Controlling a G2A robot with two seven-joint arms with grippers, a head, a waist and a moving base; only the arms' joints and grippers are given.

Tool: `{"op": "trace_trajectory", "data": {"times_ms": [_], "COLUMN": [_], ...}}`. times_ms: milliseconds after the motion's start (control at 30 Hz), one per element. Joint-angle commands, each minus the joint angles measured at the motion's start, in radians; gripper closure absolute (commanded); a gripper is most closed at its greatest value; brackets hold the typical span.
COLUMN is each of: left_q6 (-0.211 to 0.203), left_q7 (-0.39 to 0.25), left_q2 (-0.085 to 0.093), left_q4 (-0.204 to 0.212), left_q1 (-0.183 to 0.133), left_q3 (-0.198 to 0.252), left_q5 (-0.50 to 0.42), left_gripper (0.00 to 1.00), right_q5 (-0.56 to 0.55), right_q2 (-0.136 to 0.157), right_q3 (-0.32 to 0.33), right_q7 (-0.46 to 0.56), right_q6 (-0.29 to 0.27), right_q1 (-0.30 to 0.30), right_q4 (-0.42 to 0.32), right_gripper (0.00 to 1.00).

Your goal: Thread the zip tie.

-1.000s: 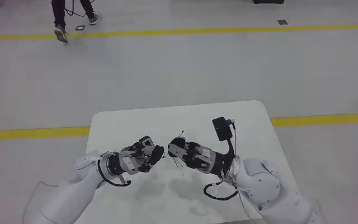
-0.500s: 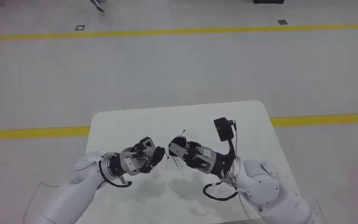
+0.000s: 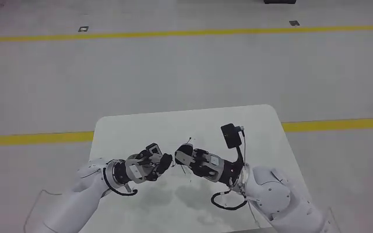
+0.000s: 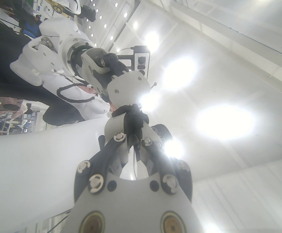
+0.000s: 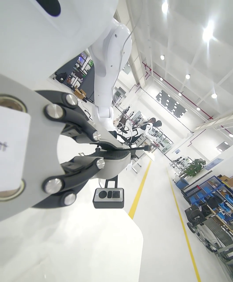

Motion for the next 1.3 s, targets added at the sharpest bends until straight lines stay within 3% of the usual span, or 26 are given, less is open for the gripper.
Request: {"op": "trace_trajectory", "data": {"times_ms": [0, 867, 1267], "left_q6": [0.000, 0.000, 0.000], "left_q7": [0.000, 0.003, 0.001], "left_q2": [0.000, 0.004, 0.006], "left_q4": [0.000, -0.006, -0.014], "left_q1": [0.000, 0.000, 0.013], "left_q3": [0.001, 0.011, -0.004], "left_q5": [0.000, 0.000, 0.002], "left_gripper": [1.00, 1.00, 1.00], "right_q5": [0.001, -0.019, -0.014], "right_q2": [0.001, 0.019, 0.026], "right_q3": [0.003, -0.029, -0.038], "right_q7": [-0.015, -0.023, -0.031], "right_q6": [0.000, 0.000, 0.000], "right_q1": [-0.002, -0.005, 0.001], "right_q4": [-0.005, -0.003, -0.003], "right_gripper": [1.00, 1.00, 1.00]}}
